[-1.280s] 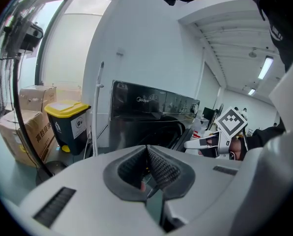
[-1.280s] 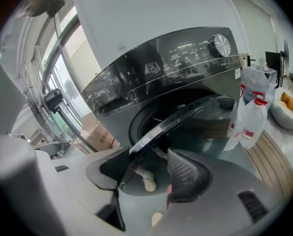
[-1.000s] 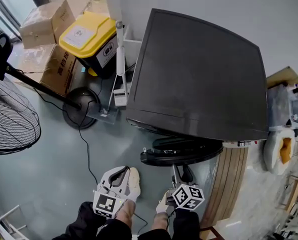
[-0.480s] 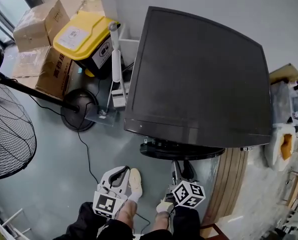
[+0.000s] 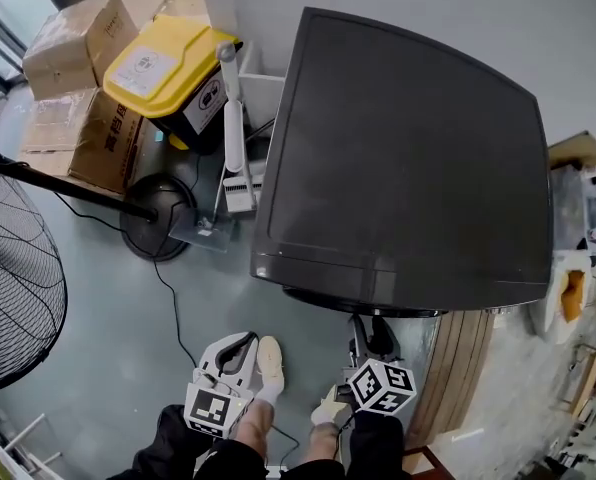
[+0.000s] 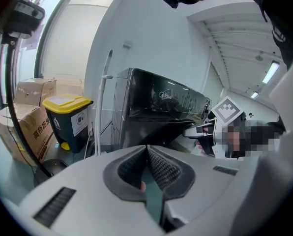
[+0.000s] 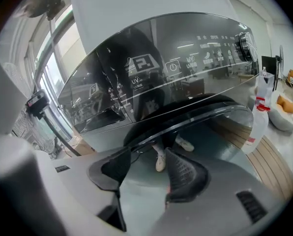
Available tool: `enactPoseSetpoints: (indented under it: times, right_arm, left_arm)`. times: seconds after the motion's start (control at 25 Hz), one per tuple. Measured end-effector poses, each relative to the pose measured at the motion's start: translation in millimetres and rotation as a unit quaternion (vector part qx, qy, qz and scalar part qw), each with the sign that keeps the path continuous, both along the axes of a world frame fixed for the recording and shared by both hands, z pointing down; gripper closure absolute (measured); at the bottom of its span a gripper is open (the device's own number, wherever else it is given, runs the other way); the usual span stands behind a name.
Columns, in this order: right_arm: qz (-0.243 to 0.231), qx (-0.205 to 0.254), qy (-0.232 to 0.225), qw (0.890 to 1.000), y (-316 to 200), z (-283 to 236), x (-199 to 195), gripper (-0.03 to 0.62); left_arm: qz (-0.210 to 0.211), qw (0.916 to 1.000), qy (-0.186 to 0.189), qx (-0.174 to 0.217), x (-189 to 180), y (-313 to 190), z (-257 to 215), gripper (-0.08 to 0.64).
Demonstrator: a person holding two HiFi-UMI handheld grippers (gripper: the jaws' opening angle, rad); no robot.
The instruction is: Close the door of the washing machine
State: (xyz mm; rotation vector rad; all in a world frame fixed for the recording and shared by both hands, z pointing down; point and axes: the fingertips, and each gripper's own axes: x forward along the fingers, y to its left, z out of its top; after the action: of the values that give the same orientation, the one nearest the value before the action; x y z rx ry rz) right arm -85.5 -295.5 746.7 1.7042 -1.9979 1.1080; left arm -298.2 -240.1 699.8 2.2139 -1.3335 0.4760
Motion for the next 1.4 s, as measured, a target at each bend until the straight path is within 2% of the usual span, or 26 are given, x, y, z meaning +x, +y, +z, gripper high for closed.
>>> enactPoseSetpoints:
  times: [0.4, 0.6, 0.72, 0.84, 1.12, 1.4]
  right_arm:
    - [0.0, 0.003, -0.001, 1.0, -1, 1, 1, 0.35]
    - [-0.016, 0.006, 0.011, 1.0, 2, 2, 4, 0.36]
    - [-0.027, 0.003, 0.026, 0.999, 5, 2, 7, 0.408]
    - [-0.047, 0.012, 0.028, 0.998, 10, -9, 5, 0.388]
    - [-0.079, 0.051, 0.031, 0.995, 34, -74, 18, 0.386]
    - [-0.098, 0.12, 0.043, 0.987, 61, -183, 63, 0.38]
  left_arm:
    - [-0.008, 0.9999, -0.004, 0.007, -7, 2, 0, 0.534]
    - [-0.008, 0.9999, -0.009, 0.007, 0, 11, -9, 0.534]
    - [-0.011, 0.9998, -0.008, 0.016, 8, 19, -17, 0.534]
    - [-0.011, 0.9997, -0.013, 0.016, 16, 30, -25, 0.534]
    - [-0.012, 0.9981, -0.019, 0.057, 38, 53, -87, 0.534]
    - [-0.005, 0.9921, -0.024, 0.123, 86, 70, -188, 0.534]
